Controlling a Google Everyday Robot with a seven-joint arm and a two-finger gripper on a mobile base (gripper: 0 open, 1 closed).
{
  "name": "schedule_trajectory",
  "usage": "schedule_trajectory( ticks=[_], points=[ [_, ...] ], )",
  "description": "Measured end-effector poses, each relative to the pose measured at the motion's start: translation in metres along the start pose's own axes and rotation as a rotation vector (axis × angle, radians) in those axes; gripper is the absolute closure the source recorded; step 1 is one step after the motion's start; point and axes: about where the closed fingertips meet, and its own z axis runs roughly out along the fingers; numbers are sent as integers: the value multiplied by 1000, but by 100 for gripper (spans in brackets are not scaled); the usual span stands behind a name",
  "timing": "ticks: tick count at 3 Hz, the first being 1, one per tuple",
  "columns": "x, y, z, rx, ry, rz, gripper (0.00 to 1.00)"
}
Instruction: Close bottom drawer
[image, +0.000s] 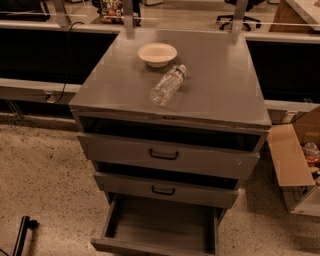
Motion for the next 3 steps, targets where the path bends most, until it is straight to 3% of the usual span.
schedule_trajectory(
  ticks=[1, 3],
  points=[
    [8, -3, 16, 28, -9, 12, 100],
    [-11, -47, 42, 119, -57, -14, 100]
  ],
)
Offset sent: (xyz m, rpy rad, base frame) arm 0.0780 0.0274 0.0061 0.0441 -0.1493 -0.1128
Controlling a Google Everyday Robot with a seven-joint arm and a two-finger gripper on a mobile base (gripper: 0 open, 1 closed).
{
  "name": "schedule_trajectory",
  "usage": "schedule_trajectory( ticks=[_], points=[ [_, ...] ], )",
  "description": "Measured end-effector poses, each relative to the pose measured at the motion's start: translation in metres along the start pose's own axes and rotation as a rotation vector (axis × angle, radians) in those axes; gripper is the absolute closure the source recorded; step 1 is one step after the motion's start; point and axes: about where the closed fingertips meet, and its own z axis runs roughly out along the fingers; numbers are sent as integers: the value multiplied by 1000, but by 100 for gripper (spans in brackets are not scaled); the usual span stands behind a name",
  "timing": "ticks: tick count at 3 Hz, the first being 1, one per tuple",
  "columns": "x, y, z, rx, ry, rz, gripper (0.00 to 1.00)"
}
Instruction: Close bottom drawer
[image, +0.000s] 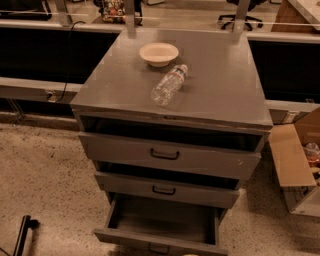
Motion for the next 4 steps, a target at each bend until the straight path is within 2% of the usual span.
schedule_trajectory(
  ticks=[1, 2, 3, 4],
  points=[
    [-11, -52, 23, 63, -12, -2, 100],
    [-11, -51, 23, 62, -12, -2, 100],
    [-3, -50, 29, 34, -8, 6, 100],
    [-6, -69, 48, 39, -36, -27, 100]
  ],
)
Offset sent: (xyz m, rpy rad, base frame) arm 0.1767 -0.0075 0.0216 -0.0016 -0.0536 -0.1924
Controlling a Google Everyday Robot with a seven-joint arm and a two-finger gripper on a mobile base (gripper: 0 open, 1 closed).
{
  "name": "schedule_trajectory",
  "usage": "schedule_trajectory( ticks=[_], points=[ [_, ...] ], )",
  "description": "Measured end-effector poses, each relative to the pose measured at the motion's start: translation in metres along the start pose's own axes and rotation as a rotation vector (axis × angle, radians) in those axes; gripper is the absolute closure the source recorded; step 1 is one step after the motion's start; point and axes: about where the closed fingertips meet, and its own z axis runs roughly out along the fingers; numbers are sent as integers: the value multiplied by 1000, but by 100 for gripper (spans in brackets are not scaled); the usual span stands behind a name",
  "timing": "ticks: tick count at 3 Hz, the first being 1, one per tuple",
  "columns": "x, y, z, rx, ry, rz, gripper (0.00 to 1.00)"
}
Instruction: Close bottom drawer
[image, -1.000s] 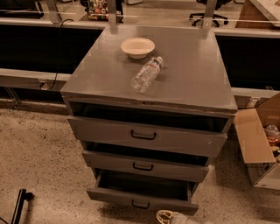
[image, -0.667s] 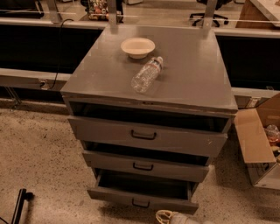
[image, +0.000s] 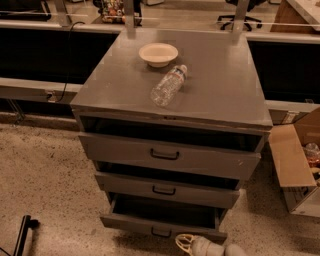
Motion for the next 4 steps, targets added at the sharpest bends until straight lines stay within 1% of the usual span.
schedule_trajectory(
  ticks=[1, 2, 3, 4],
  points=[
    [0, -30, 14, 45, -9, -17, 100],
    [0, -30, 14, 45, -9, -17, 100],
    [14, -53, 20, 84, 2, -5, 100],
    [20, -69, 25, 108, -1, 0, 100]
  ],
)
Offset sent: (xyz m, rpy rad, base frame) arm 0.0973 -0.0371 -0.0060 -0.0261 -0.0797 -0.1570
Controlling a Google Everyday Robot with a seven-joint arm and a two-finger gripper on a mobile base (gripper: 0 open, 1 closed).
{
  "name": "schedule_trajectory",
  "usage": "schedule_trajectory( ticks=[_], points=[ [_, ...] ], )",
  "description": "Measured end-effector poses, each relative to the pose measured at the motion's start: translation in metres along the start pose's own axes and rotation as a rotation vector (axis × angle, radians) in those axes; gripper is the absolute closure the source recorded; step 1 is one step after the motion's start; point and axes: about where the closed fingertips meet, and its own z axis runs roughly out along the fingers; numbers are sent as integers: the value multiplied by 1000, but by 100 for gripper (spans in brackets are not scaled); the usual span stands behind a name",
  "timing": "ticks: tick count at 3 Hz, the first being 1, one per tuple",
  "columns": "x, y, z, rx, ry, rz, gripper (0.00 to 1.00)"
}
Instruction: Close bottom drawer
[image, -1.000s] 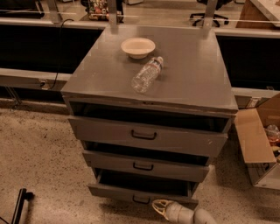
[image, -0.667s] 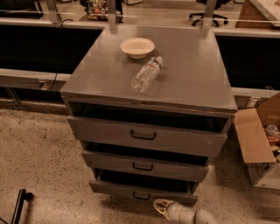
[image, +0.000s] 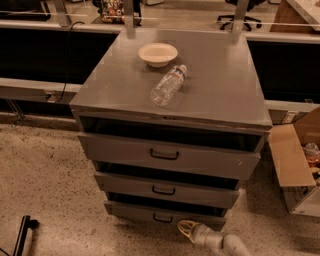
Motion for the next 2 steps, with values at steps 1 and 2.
schedule_trajectory(
  ticks=[1, 2],
  points=[
    [6, -11, 4, 7, -20, 5, 100],
    [12, -16, 2, -5, -59, 12, 100]
  ],
)
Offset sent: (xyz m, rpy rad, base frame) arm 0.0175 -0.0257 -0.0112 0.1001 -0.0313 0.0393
